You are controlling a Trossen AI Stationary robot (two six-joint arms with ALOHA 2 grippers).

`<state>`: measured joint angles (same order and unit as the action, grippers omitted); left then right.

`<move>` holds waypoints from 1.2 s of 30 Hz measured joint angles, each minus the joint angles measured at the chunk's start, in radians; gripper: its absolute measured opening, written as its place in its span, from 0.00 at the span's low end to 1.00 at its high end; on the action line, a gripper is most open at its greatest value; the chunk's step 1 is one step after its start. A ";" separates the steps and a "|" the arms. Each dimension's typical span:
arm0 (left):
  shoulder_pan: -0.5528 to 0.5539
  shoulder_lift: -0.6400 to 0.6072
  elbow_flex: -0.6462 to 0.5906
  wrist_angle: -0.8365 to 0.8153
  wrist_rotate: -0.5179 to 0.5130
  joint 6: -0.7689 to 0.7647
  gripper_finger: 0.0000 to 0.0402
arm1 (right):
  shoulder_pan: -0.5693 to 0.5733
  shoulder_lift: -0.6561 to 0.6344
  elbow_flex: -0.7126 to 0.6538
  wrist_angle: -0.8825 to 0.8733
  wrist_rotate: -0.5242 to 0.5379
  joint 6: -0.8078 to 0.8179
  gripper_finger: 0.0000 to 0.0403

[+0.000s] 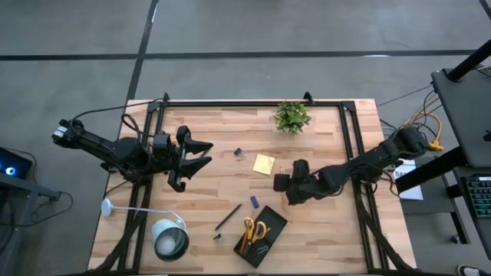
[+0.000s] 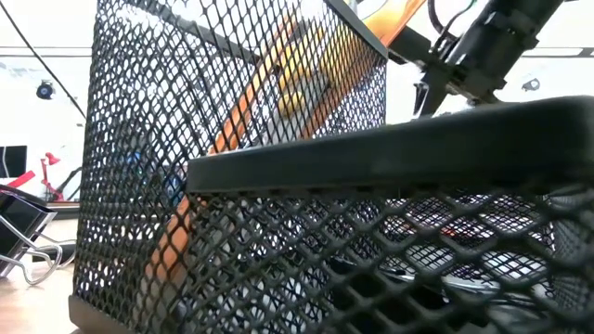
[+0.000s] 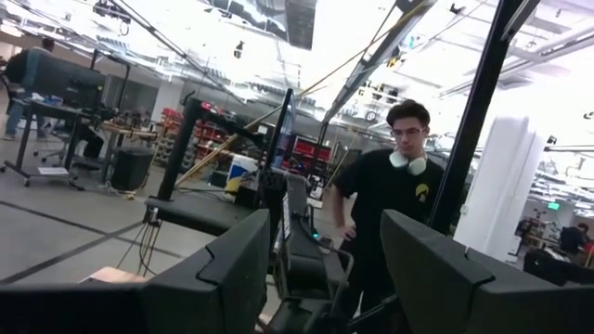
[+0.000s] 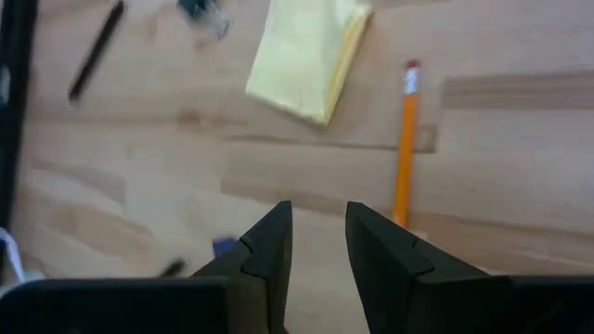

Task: Pick and place office supplies into organizer
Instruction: Put the pencil into the desk organizer

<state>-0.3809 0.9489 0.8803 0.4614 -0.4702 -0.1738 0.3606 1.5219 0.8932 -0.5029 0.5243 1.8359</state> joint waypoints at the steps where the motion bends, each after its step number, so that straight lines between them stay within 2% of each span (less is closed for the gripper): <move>1: 0.000 -0.002 0.000 0.001 0.000 0.000 0.48 | -0.009 0.013 0.001 0.016 -0.019 -0.034 0.23; 3: 0.000 -0.009 -0.002 -0.002 0.000 -0.001 0.48 | -0.026 0.043 0.011 0.011 -0.029 -0.067 0.23; 8: 0.000 -0.036 -0.003 -0.011 0.001 0.000 0.48 | -0.059 0.121 0.046 -0.020 0.031 -0.069 0.23; 15: 0.000 -0.069 -0.004 -0.085 0.003 0.006 0.48 | -0.084 0.211 0.073 -0.035 -0.006 -0.049 0.23; 23: 0.000 -0.084 -0.004 -0.113 0.003 0.004 0.48 | -0.139 0.249 0.110 -0.106 -0.017 -0.110 0.23; 27: 0.000 -0.082 -0.004 -0.114 0.002 0.005 0.48 | -0.178 0.272 0.107 -0.104 -0.069 -0.150 0.23; 36: 0.000 -0.085 -0.004 -0.113 0.002 0.000 0.48 | -0.225 0.275 0.110 -0.099 -0.074 -0.225 0.23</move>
<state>-0.3807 0.8639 0.8761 0.3483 -0.4683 -0.1741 0.1353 1.7969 1.0032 -0.6022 0.4502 1.6112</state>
